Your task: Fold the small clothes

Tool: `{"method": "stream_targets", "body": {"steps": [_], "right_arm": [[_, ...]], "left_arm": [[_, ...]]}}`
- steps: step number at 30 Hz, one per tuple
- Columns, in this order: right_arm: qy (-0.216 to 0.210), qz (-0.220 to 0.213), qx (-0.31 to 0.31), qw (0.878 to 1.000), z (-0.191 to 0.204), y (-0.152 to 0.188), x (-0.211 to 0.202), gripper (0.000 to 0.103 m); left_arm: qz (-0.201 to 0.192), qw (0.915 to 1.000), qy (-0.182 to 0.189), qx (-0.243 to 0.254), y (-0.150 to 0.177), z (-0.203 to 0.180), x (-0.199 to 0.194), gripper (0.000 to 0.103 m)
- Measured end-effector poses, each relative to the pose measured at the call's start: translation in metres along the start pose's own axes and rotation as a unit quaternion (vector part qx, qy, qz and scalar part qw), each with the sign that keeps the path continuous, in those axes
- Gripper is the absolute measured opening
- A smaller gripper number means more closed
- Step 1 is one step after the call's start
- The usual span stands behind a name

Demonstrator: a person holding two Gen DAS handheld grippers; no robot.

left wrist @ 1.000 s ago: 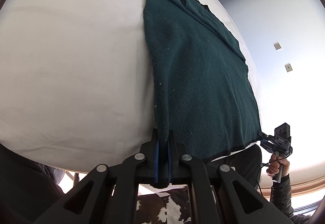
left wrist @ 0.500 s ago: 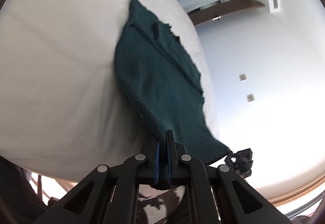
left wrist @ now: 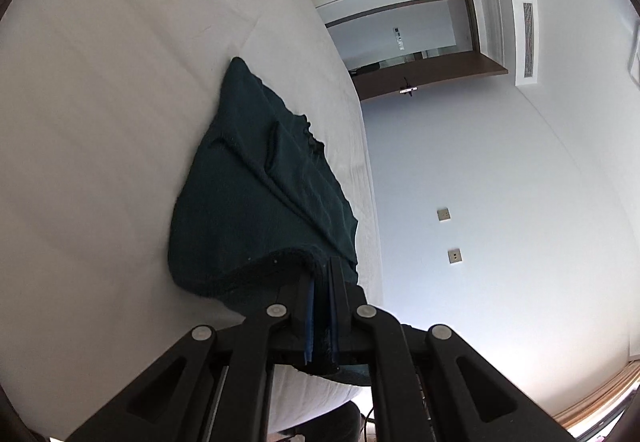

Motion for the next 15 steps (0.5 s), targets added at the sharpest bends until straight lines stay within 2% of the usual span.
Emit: {"method": "stream_targets", "body": {"steps": [8, 15], "right_arm": [[0.008, -0.031, -0.007, 0.999, 0.021, -0.074, 0.071, 0.007], [0.029, -0.044, -0.011, 0.999, 0.026, -0.141, 0.160, 0.007]], "left_arm": [[-0.013, 0.9998, -0.010, -0.011, -0.062, 0.003, 0.065, 0.005], [-0.018, 0.9994, -0.026, -0.015, -0.113, 0.005, 0.121, 0.005]]}}
Point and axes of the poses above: each gripper's, at about its wrist camera, not at the fingertips, and x roughly the way its jaws point, z to its left, y to its underside, the point moved 2 cm from there along x, roughly the way its jaws point, and after that the axes turned 11 degrees about -z, right-handed, at the moved point
